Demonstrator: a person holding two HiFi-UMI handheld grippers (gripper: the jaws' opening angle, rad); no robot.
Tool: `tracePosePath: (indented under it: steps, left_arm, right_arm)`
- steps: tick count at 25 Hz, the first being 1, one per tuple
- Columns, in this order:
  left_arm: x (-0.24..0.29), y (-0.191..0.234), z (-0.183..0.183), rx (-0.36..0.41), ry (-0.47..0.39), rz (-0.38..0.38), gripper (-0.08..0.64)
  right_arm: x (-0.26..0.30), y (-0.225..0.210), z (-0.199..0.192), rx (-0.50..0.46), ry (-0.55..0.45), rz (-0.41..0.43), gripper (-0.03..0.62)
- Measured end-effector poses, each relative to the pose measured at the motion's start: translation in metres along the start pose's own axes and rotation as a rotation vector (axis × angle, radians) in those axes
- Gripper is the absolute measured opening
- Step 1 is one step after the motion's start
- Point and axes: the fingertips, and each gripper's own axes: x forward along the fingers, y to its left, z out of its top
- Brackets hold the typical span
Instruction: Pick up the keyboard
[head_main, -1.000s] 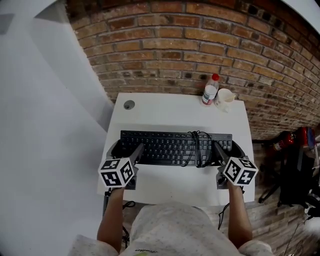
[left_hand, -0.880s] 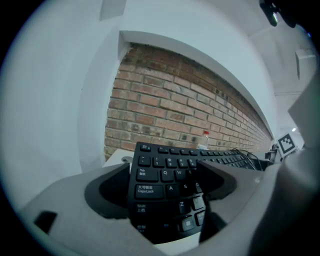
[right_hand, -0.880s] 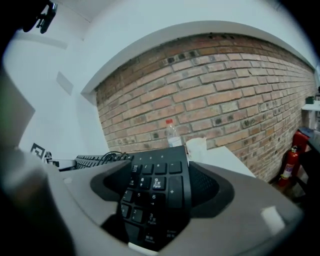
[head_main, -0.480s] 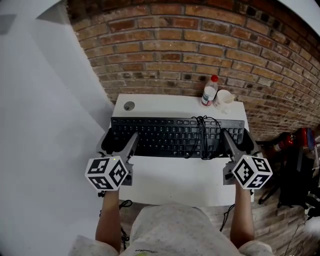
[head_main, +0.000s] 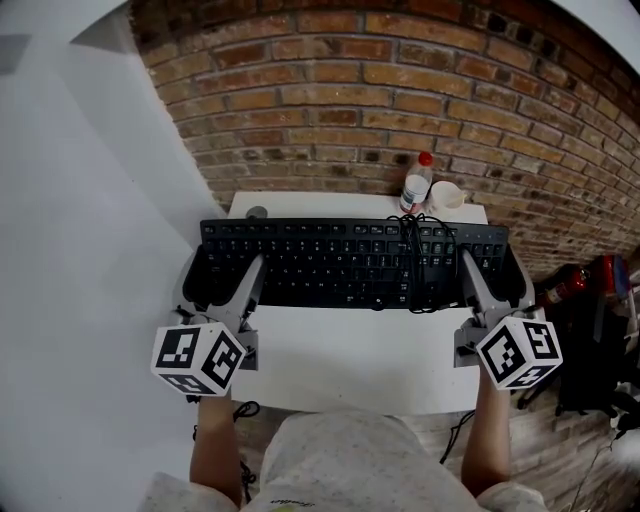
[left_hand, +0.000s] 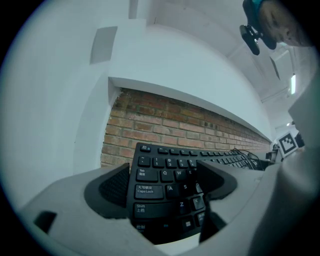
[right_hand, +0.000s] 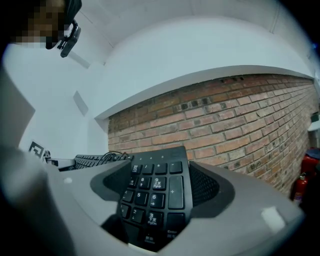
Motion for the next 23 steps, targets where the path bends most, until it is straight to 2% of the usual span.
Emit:
tracePosePath:
  steps: [11,23]
  left_arm:
    - [-0.006,-0.001,0.007,0.003,-0.016,0.009,0.413]
    - [-0.012,0.001,0.003,-0.023,0.005,0.026,0.413]
  right_arm:
    - [-0.003,0.004,0.007,-0.003,-0.012,0.007,0.367]
    - [-0.002,0.007,0.01,-0.013,0.008,0.018,0.365]
